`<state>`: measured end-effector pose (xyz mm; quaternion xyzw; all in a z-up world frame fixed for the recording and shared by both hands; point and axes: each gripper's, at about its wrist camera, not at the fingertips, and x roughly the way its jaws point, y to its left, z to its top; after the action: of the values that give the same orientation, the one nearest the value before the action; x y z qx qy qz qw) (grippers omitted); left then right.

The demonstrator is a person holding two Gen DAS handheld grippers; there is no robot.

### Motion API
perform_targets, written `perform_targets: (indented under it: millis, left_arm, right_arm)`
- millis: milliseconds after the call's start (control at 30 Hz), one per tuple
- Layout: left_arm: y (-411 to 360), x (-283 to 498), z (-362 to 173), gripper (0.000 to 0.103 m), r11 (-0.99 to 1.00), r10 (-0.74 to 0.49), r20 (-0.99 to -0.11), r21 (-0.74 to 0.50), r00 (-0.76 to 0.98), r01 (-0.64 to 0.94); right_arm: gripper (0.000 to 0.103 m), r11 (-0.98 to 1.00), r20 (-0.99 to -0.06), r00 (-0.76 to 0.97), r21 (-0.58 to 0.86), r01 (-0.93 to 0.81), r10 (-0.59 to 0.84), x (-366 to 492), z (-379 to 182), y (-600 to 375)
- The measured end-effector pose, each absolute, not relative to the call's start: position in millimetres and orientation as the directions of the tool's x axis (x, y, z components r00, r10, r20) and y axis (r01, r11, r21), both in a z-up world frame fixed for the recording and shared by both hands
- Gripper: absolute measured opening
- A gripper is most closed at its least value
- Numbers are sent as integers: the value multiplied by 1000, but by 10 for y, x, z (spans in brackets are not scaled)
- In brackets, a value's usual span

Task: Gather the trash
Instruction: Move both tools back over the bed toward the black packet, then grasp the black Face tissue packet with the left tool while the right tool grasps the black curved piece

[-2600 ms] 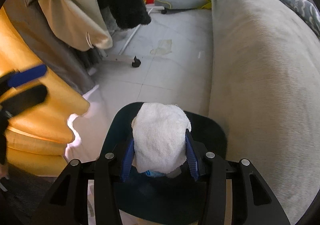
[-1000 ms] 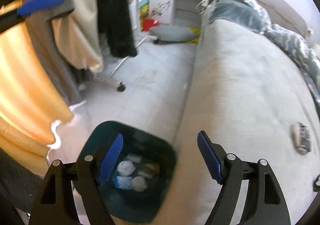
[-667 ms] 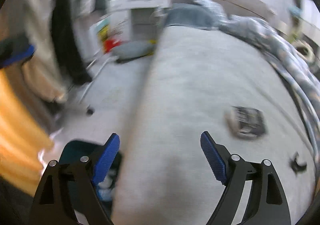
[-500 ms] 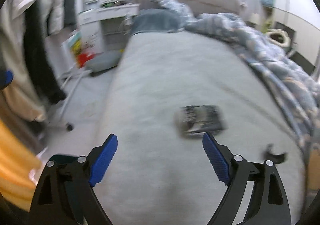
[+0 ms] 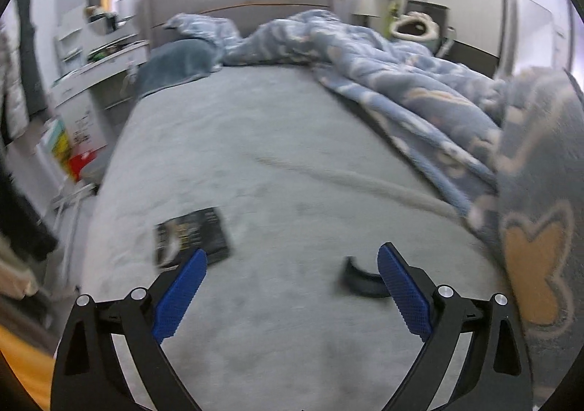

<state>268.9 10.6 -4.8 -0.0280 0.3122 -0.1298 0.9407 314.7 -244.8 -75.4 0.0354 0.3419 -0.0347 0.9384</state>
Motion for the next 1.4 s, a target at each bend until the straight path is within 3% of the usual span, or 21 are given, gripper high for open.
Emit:
perform_targets:
  millis: [233,667,933,967,1067,1400]
  left_arm:
    - [-73,2864,-118,86,957,-289,-583,-161,759,240]
    - [-262,3071,-255,86,958,-286,-612,-157,738,241]
    - [-345,3133,-350,86,955,-296,-626,-171,722,243]
    - [-364,3139,-359,87,954,-298,-625,-174,721,243]
    - [-430,3165,-382,88,955,-295,-626,-175,722,238]
    - [-713,3323,-568,89,964,-264,-653,-147,710,223]
  right_arm:
    - [96,990,-672,740,84,111,-26,3228,-896,-2663]
    - [96,991,-700,714,81,108,-21,3298,-1023,-2706]
    - [96,985,-725,684,162,57,80,3307,-1088,-2893]
    - [94,984,-724,683,173,48,94,3301,-1094,-2929]
    - [76,975,-728,671,221,34,142,3303,-1129,-3070]
    - [48,945,-694,667,325,-46,271,3252,-1133,-3370]
